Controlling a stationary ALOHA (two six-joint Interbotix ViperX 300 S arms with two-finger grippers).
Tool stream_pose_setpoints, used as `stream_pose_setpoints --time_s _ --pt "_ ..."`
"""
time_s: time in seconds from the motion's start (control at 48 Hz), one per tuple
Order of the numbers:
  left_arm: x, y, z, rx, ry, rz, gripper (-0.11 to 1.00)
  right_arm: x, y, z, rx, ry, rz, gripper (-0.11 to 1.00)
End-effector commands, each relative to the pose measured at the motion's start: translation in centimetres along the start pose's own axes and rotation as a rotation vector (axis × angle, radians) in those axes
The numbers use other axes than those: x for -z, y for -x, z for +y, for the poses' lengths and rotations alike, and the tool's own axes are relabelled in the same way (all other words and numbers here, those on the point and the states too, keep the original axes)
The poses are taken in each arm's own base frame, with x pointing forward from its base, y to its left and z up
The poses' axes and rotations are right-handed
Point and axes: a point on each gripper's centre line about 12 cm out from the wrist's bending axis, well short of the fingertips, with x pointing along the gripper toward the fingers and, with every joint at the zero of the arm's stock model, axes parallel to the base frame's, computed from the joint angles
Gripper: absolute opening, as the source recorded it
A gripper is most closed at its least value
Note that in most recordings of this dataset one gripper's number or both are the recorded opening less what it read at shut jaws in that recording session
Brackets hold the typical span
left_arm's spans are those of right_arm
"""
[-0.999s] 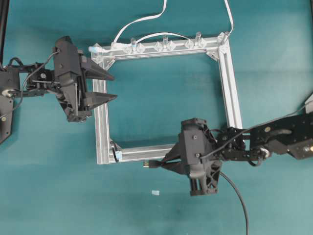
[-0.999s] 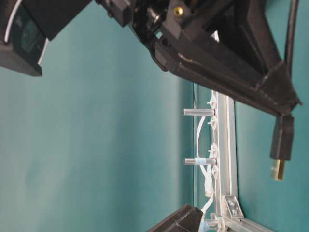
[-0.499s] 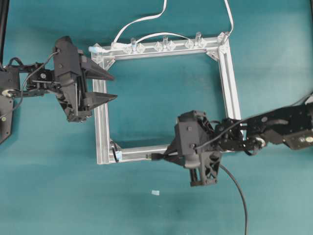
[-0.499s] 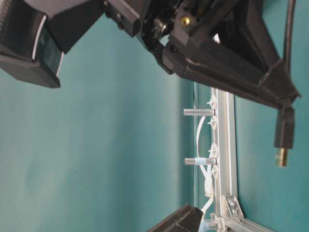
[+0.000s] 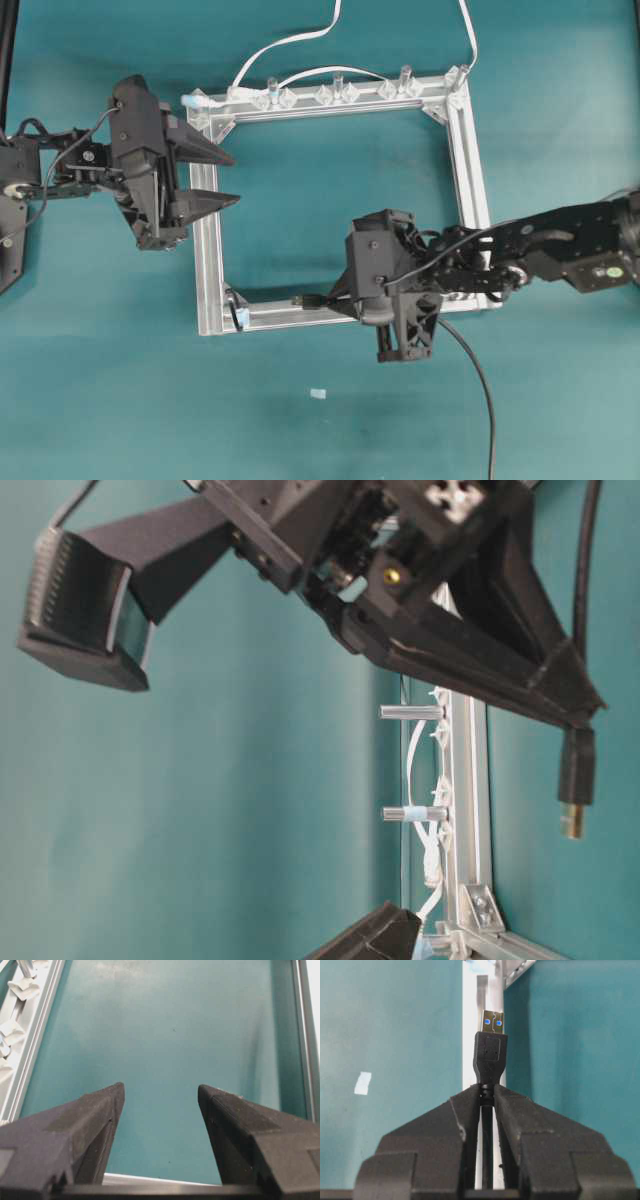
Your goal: Insert the wire through the string loop located on the left side.
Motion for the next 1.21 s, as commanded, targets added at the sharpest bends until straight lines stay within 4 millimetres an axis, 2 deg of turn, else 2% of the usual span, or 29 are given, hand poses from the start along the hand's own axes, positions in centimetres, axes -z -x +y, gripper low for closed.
stream_pose_setpoints --time_s 0.0,1.186 --pt "-0.84 0.15 -0.15 0.005 -0.010 -0.029 0.66 -1.24 0.10 0.41 -0.012 0.007 -0.026 0.15" --pt "-0.99 0.16 -0.25 0.007 -0.009 -0.033 0.66 -0.88 -0.26 0.30 -0.011 0.025 -0.009 0.15"
